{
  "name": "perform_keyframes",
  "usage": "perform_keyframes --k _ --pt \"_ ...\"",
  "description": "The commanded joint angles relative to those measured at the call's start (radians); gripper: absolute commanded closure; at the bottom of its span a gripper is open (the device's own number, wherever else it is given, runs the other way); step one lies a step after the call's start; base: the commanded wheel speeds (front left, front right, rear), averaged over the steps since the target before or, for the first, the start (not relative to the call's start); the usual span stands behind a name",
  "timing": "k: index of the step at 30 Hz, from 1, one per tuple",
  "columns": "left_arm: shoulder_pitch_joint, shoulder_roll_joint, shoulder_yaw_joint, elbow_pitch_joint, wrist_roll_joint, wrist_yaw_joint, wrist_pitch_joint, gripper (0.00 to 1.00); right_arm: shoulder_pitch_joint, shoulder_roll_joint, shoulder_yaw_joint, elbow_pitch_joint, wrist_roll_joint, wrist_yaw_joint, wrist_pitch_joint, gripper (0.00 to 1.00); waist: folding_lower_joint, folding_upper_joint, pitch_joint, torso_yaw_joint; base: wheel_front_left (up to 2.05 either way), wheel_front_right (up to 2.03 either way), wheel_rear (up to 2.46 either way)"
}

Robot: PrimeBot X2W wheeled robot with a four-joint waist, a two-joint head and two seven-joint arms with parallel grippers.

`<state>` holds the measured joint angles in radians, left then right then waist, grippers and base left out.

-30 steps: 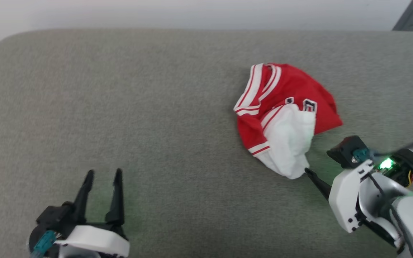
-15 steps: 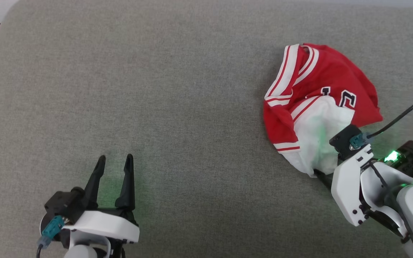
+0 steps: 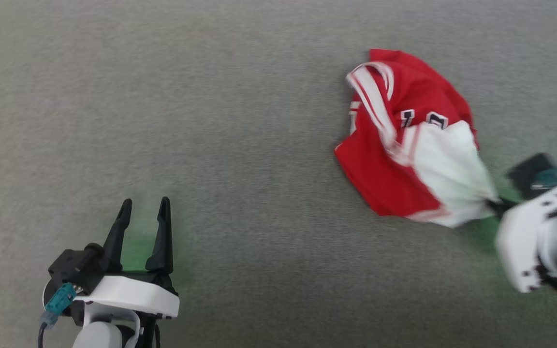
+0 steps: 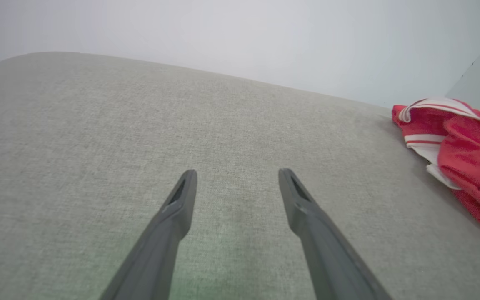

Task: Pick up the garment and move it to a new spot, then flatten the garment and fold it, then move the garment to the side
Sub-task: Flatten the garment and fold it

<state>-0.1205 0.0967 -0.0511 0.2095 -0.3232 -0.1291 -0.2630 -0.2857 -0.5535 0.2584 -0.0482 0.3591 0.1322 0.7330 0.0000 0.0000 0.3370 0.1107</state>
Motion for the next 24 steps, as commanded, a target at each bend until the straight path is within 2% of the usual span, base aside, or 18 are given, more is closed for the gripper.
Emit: perform_keyframes --k 1,6,11,15,20,21,22,23,24 --pt "-0.018 0.007 -0.001 -0.006 0.001 -0.002 -0.002 0.00 0.029 -0.011 -0.046 -0.010 -0.008 -0.003 -0.002 1.00 0.0000 0.0000 -0.002 -0.030 0.00 0.00 0.00" --pt "-0.031 0.022 -0.011 -0.013 0.002 -0.002 -0.002 0.00 0.105 -0.041 -0.241 -0.001 -0.044 -0.003 -0.016 1.00 0.0000 0.0000 0.004 -0.067 0.00 0.00 0.00" --pt "-0.051 0.036 -0.025 -0.006 -0.005 -0.002 -0.002 0.00 0.138 -0.022 -0.438 0.088 -0.110 -0.003 -0.091 1.00 0.0000 0.0000 0.014 -0.082 0.00 0.00 0.00" --pt "-0.066 0.046 -0.037 0.001 -0.006 -0.002 -0.002 0.00 0.121 0.010 -0.511 0.182 -0.157 -0.003 -0.181 1.00 0.0000 0.0000 0.017 -0.084 0.00 0.00 0.00" --pt "-0.064 0.057 -0.053 0.009 -0.004 -0.002 -0.002 0.00 0.085 0.052 -0.515 0.292 -0.200 -0.003 -0.300 1.00 0.0000 0.0000 0.013 -0.088 0.00 0.00 0.00" --pt "-0.064 0.059 -0.061 0.011 -0.002 -0.002 -0.002 0.00 0.072 0.061 -0.517 0.308 -0.203 -0.003 -0.327 0.86 0.0000 0.0000 0.010 -0.090 0.00 0.00 0.00" --pt "-0.064 0.059 -0.061 0.011 -0.002 -0.002 -0.002 0.00 0.072 0.061 -0.517 0.308 -0.203 -0.003 -0.327 0.86 0.0000 0.0000 0.010 -0.090 0.00 0.00 0.00" --pt "-0.066 0.066 -0.070 0.011 -0.004 -0.002 -0.002 0.00 0.062 0.069 -0.514 0.323 -0.207 -0.003 -0.352 0.56 0.0000 0.0000 0.006 -0.093 0.00 0.00 0.00" --pt "-0.073 0.075 -0.081 0.010 -0.012 -0.002 -0.002 0.00 0.055 0.077 -0.515 0.336 -0.210 -0.003 -0.376 0.00 0.0000 0.0000 0.002 -0.096 0.00 0.00 0.00"
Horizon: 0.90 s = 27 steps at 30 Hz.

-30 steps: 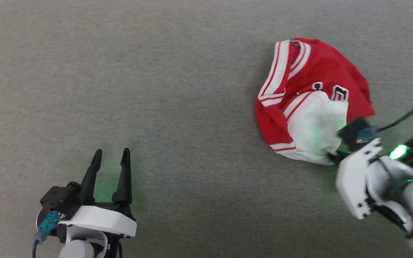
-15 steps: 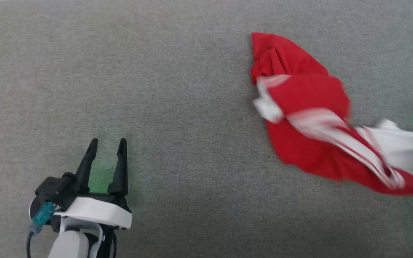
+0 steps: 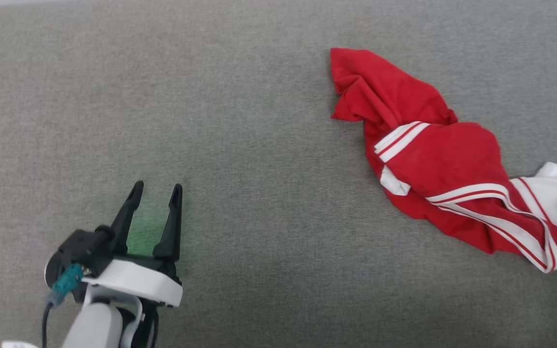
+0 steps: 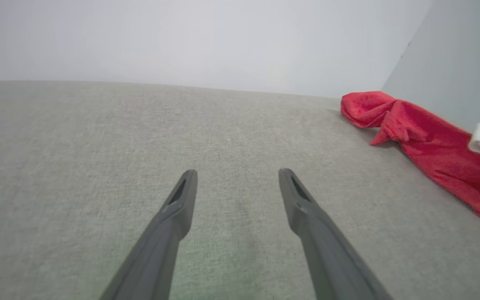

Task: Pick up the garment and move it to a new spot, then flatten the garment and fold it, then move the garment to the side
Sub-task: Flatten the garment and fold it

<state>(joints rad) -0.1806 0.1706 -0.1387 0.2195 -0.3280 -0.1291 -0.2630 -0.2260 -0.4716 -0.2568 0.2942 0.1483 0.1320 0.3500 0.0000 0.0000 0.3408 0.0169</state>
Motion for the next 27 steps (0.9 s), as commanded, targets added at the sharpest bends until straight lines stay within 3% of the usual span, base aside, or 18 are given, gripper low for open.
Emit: perform_keyframes --k 1,6,9,12,15,20,23,27 --pt "-0.023 0.015 -0.007 -0.006 -0.015 -0.002 -0.002 0.00 -0.013 0.007 -0.005 0.002 0.000 -0.002 -0.021 0.00 0.0000 0.0000 -0.006 -0.006 0.00 0.00 0.00" --pt "-0.093 0.130 -0.129 -0.046 -0.077 -0.002 -0.002 0.00 -0.035 0.054 -0.058 -0.016 -0.007 -0.002 -0.147 0.00 0.0000 0.0000 -0.035 -0.032 0.00 0.00 0.00" --pt "-0.213 0.273 -0.302 -0.069 -0.181 -0.002 0.040 0.00 -0.057 0.109 -0.097 -0.087 -0.007 -0.002 -0.252 0.00 0.0000 0.0000 -0.055 -0.074 0.00 0.00 0.00" --pt "-0.328 0.365 -0.458 -0.106 -0.324 -0.002 0.203 0.00 -0.075 0.151 -0.107 -0.144 -0.008 -0.002 -0.314 0.00 0.0000 0.0000 -0.062 -0.111 0.00 0.00 0.00" --pt "-0.446 0.419 -0.606 -0.136 -0.505 -0.001 0.431 0.00 -0.091 0.199 -0.097 -0.191 -0.014 -0.002 -0.353 0.00 0.0000 0.0000 -0.055 -0.155 0.00 0.00 0.00" --pt "-0.634 0.429 -0.779 -0.157 -0.745 -0.001 0.759 0.00 -0.098 0.261 -0.058 -0.239 -0.029 -0.002 -0.382 0.00 0.0000 0.0000 -0.024 -0.228 0.00 0.00 0.00" --pt "-0.700 0.389 -0.819 -0.106 -0.849 -0.001 0.865 0.00 -0.084 0.289 -0.044 -0.239 -0.040 -0.002 -0.394 0.00 0.0000 0.0000 -0.005 -0.260 0.00 0.00 0.00" --pt "-0.778 0.360 -0.848 -0.022 -0.885 -0.001 0.922 0.00 -0.089 0.318 -0.023 -0.234 -0.048 -0.002 -0.410 0.00 0.0000 0.0000 0.022 -0.306 0.00 0.00 0.00"
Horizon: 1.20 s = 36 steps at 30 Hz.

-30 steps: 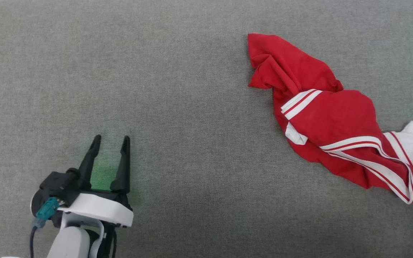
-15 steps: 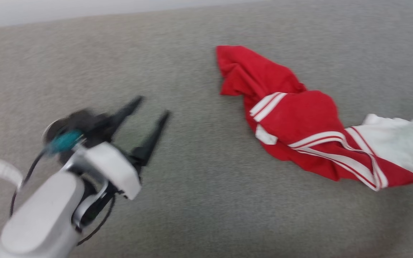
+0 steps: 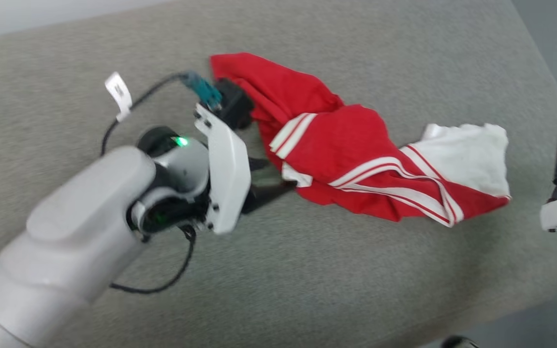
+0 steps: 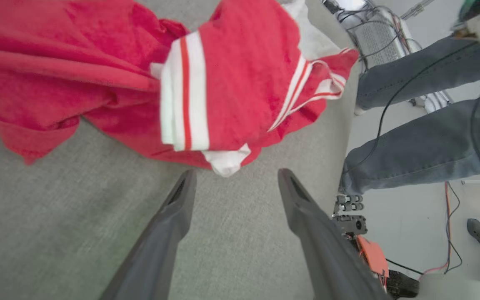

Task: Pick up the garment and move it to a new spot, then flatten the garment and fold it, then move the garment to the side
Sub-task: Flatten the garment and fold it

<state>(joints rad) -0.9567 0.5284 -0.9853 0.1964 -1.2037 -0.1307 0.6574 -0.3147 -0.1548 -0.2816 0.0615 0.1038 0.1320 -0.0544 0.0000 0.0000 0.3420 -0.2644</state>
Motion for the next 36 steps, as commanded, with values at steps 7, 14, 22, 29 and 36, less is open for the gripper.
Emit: perform_keyframes --k 7,14,22,29,36 --pt "-0.051 -0.001 -0.053 0.091 -0.017 0.001 0.012 0.00 -0.014 0.022 0.011 0.018 -0.009 -0.002 -0.024 0.00 0.0000 0.0000 0.038 -0.065 0.00 0.00 0.00" --pt "-0.072 0.004 -0.083 0.097 -0.041 0.001 -0.002 0.91 -0.021 0.028 0.009 0.028 -0.015 -0.002 -0.032 0.00 0.0000 0.0000 0.042 -0.065 0.00 0.00 0.00" --pt "-0.095 -0.007 -0.114 0.098 -0.054 0.001 -0.053 1.00 -0.038 0.020 0.016 0.026 -0.018 -0.002 -0.027 0.00 0.0000 0.0000 0.038 -0.034 0.00 0.00 0.00" --pt "-0.136 0.064 -0.126 0.075 -0.014 0.001 -0.174 1.00 -0.036 -0.004 0.021 0.008 -0.020 -0.002 -0.006 0.00 0.0000 0.0000 0.010 0.051 0.00 0.00 0.00" --pt "-0.107 0.213 -0.119 0.115 0.107 0.001 -0.410 1.00 -0.028 -0.031 0.041 -0.009 -0.018 -0.002 0.029 0.00 0.0000 0.0000 -0.028 0.146 0.00 0.00 0.00"
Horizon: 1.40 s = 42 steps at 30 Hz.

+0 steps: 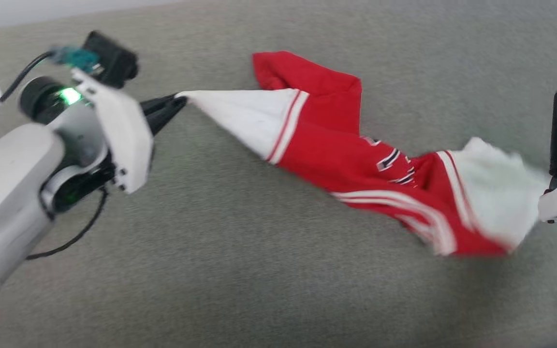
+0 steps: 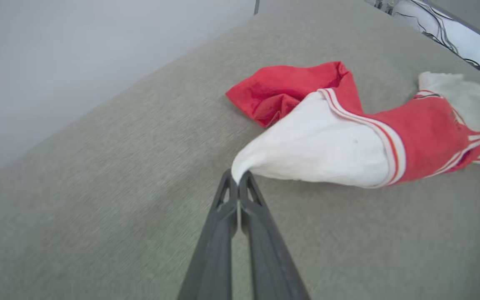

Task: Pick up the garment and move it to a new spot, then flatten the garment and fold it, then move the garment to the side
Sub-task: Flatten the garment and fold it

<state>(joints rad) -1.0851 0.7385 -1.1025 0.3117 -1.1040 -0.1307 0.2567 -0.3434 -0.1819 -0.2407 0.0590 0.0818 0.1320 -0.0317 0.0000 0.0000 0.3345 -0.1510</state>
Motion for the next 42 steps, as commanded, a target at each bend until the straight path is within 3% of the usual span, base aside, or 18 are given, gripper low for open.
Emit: perform_keyframes --k 1,5,14,18,26,27,30,31,36,38,42 --pt "0.031 0.021 0.003 0.003 0.012 0.001 -0.038 1.00 0.001 -0.007 0.004 -0.010 0.004 -0.002 0.010 0.00 0.0000 0.0000 -0.025 0.044 0.00 0.00 0.00" --pt "0.092 0.100 -0.004 0.017 0.051 0.011 -0.122 1.00 0.004 -0.017 0.018 -0.023 0.006 -0.002 0.032 0.00 0.0000 0.0000 -0.036 0.077 0.00 0.00 0.00" --pt "0.313 0.230 -0.040 0.081 0.022 0.122 -0.181 1.00 0.029 -0.027 0.033 -0.045 0.010 -0.002 0.066 0.00 0.0000 0.0000 -0.038 0.105 0.00 0.00 0.00" --pt "0.352 0.223 -0.033 0.137 -0.005 0.150 -0.196 1.00 0.031 -0.034 0.041 -0.049 0.006 -0.002 0.076 0.00 0.0000 0.0000 -0.041 0.114 0.00 0.00 0.00" --pt "0.374 0.179 -0.008 0.201 -0.064 0.123 -0.229 1.00 0.029 -0.047 0.079 -0.059 0.005 -0.002 0.094 0.00 0.0000 0.0000 -0.054 0.122 0.00 0.00 0.00" --pt "0.377 0.174 -0.004 0.210 -0.071 0.122 -0.236 0.90 0.032 -0.049 0.087 -0.058 0.007 -0.002 0.097 0.00 0.0000 0.0000 -0.058 0.122 0.00 0.00 0.00" --pt "0.393 0.151 0.025 0.224 -0.119 0.103 -0.277 0.16 0.042 -0.058 0.105 -0.058 0.013 -0.002 0.103 0.00 0.0000 0.0000 -0.071 0.127 0.00 0.00 0.00" --pt "0.400 0.151 0.032 0.228 -0.121 0.103 -0.294 0.03 0.044 -0.064 0.111 -0.058 0.015 -0.002 0.105 0.00 0.0000 0.0000 -0.076 0.129 0.00 0.00 0.00" --pt "0.449 0.153 0.073 0.218 -0.149 0.133 -0.413 0.00 0.059 -0.102 0.160 -0.067 0.027 -0.002 0.119 0.00 0.0000 0.0000 -0.096 0.144 0.00 0.00 0.00" --pt "0.482 0.145 0.110 0.188 -0.159 0.174 -0.487 0.00 0.077 -0.147 0.221 -0.079 0.044 -0.002 0.134 0.00 0.0000 0.0000 -0.104 0.157 0.00 0.00 0.00" --pt "0.534 0.107 0.234 0.102 -0.108 0.251 -0.522 0.00 0.103 -0.247 0.339 -0.114 0.083 -0.002 0.183 0.00 0.0000 0.0000 -0.102 0.167 0.00 0.00 0.00"
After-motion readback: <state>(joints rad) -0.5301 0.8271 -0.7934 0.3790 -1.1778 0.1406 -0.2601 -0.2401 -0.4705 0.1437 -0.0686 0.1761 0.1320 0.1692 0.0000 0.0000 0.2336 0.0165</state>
